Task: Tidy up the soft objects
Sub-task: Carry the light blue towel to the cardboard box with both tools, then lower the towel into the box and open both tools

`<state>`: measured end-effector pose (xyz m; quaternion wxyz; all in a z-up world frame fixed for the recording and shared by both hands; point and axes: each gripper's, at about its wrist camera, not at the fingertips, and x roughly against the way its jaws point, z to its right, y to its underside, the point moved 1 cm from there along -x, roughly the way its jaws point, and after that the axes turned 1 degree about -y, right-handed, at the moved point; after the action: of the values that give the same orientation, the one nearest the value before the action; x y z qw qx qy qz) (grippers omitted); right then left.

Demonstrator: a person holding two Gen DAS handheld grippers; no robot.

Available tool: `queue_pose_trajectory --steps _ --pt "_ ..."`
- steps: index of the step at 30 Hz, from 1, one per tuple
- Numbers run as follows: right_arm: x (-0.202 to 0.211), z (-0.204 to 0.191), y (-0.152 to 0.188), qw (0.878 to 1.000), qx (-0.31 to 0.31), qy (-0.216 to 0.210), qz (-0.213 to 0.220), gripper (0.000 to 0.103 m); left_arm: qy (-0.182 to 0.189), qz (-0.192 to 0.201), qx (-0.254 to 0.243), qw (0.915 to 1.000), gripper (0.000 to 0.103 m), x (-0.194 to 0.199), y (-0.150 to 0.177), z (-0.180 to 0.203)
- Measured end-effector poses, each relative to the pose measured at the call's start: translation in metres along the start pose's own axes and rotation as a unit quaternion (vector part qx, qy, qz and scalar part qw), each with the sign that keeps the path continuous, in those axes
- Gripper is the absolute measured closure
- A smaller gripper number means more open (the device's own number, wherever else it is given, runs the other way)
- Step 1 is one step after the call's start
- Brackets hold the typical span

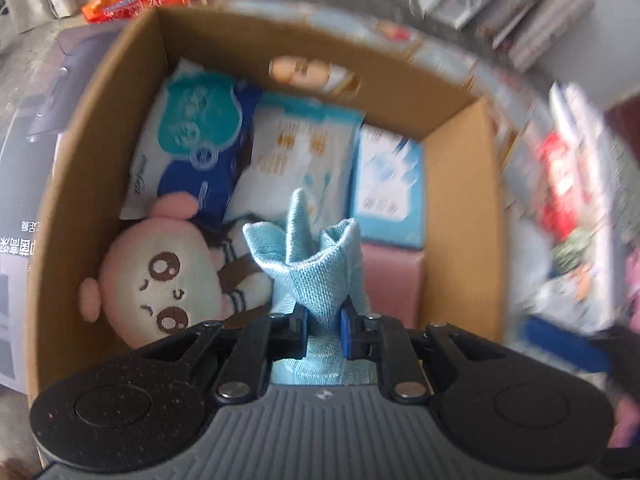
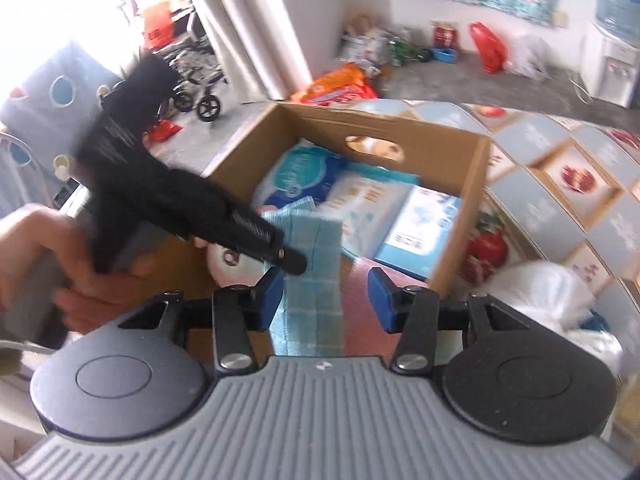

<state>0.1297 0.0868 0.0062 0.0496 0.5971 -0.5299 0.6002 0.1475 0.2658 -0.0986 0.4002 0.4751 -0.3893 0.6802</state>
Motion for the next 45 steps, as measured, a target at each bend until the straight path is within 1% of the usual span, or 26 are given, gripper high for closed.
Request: queue_pose_trajectory --steps 3,6,7,9,12,14,16,18,19,23,24,25,26,27,30,32,35,38,42,45 --pt "0.006 0.009 0.014 1.0 -0.014 0.018 0.001 0.055 -0.034 -0.002 -0.046 0.9983 0.087 -0.014 0.001 0.004" --pt "0.005 0.021 0.018 0.999 -0.037 0.027 0.003 0.055 -0.066 0.012 -0.092 0.9935 0.087 -0.017 -0.001 0.011" --pt "0.003 0.025 0.018 0.999 -0.042 0.03 0.004 0.055 -0.084 0.016 -0.113 0.9899 0.087 -0.019 -0.002 0.014" --pt "-0.001 0.027 0.016 0.998 -0.05 0.035 0.008 0.055 -0.127 0.019 -0.154 0.9798 0.087 -0.025 -0.005 0.021" --pt "-0.003 0.03 0.014 0.998 -0.057 0.036 0.018 0.053 -0.163 0.013 -0.195 0.967 0.087 -0.037 -0.007 0.028" --pt "-0.007 0.03 0.011 0.997 -0.062 0.036 0.02 0.052 -0.17 0.016 -0.212 0.9623 0.086 -0.042 -0.006 0.03" --pt "-0.008 0.03 0.009 0.997 -0.066 0.037 0.021 0.052 -0.165 0.022 -0.218 0.9617 0.083 -0.046 -0.005 0.033" --pt "-0.008 0.031 0.009 0.997 -0.067 0.041 0.021 0.052 -0.167 0.023 -0.221 0.9606 0.076 -0.052 -0.004 0.035" --pt "-0.008 0.031 0.009 0.997 -0.068 0.042 0.022 0.052 -0.166 0.021 -0.223 0.9605 0.075 -0.055 -0.003 0.037" --pt "-0.005 0.033 0.009 0.996 -0.074 0.046 0.017 0.051 -0.168 0.016 -0.221 0.9604 0.066 -0.059 -0.001 0.04" --pt "-0.004 0.034 0.01 0.996 -0.076 0.047 0.018 0.051 -0.166 0.016 -0.214 0.9625 0.059 -0.056 -0.002 0.038" --pt "-0.004 0.036 0.01 0.996 -0.079 0.049 0.017 0.05 -0.162 0.018 -0.203 0.9654 0.055 -0.052 -0.003 0.036" --pt "-0.002 0.038 0.012 0.995 -0.084 0.051 0.017 0.05 -0.16 0.019 -0.19 0.9685 0.047 -0.047 -0.005 0.033" --pt "0.0 0.04 0.013 0.994 -0.091 0.053 0.019 0.049 -0.157 0.019 -0.176 0.9716 0.045 -0.042 -0.006 0.03" --pt "0.005 0.049 0.02 0.991 -0.12 0.052 0.029 0.046 -0.144 0.021 -0.139 0.9796 0.042 -0.028 -0.008 0.02" --pt "0.008 0.055 0.024 0.988 -0.142 0.048 0.037 0.044 -0.137 0.024 -0.124 0.9826 0.041 -0.019 -0.008 0.017" --pt "0.011 0.066 0.03 0.982 -0.177 0.034 0.049 0.043 -0.141 0.039 -0.109 0.9833 0.033 -0.004 -0.007 0.017" --pt "0.019 0.074 0.034 0.978 -0.196 0.026 0.068 0.04 -0.137 0.064 -0.091 0.9842 0.027 0.014 -0.006 0.02" --pt "0.032 0.089 0.042 0.971 -0.217 0.013 0.101 0.034 -0.118 0.084 -0.055 0.988 0.026 0.033 -0.009 0.029" --pt "0.038 0.106 0.051 0.963 -0.245 -0.003 0.109 0.034 -0.099 0.102 -0.039 0.9891 0.025 0.049 -0.01 0.048"
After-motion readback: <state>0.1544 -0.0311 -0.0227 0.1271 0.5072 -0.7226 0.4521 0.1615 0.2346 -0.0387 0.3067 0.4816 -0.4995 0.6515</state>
